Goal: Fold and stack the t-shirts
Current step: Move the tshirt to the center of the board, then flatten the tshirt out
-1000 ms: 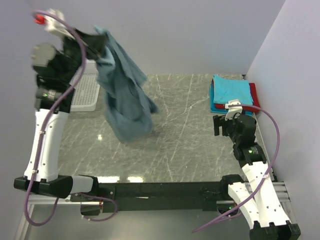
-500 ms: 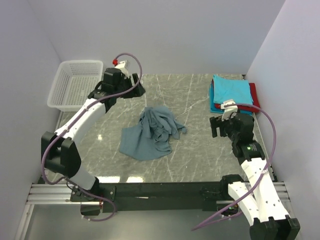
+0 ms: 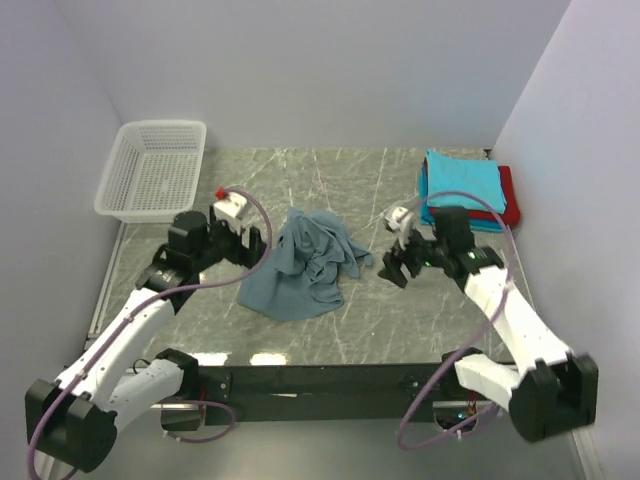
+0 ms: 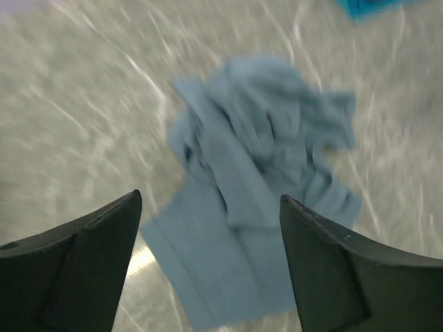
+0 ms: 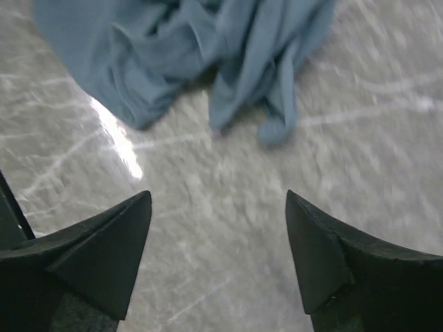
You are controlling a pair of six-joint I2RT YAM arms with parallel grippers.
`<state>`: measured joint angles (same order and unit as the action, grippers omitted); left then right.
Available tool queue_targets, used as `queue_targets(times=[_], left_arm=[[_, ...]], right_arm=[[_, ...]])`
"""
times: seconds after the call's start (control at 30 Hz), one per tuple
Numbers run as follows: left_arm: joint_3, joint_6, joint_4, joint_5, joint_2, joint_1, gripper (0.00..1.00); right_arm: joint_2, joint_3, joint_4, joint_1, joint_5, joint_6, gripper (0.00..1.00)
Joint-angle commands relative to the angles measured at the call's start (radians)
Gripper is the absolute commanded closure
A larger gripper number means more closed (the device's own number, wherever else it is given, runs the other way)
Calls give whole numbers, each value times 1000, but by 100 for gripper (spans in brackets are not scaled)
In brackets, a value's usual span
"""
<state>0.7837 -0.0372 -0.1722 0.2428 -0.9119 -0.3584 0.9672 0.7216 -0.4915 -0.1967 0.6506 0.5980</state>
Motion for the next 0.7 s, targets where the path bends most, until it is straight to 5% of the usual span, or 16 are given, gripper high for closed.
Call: queue_targets(times=[0.0,0.2,0.67], left_arm=[[-101,92,43,161,-18,-13,17],[-86,45,51,185,-128,-56,24],[87,-121,7,87,-473,-114,27]], right_arm=[[161,197,2,-81,121,20,19],[476,400,59,-216,-23,-314,36],[668,464,122,-328,-262,-443,43]])
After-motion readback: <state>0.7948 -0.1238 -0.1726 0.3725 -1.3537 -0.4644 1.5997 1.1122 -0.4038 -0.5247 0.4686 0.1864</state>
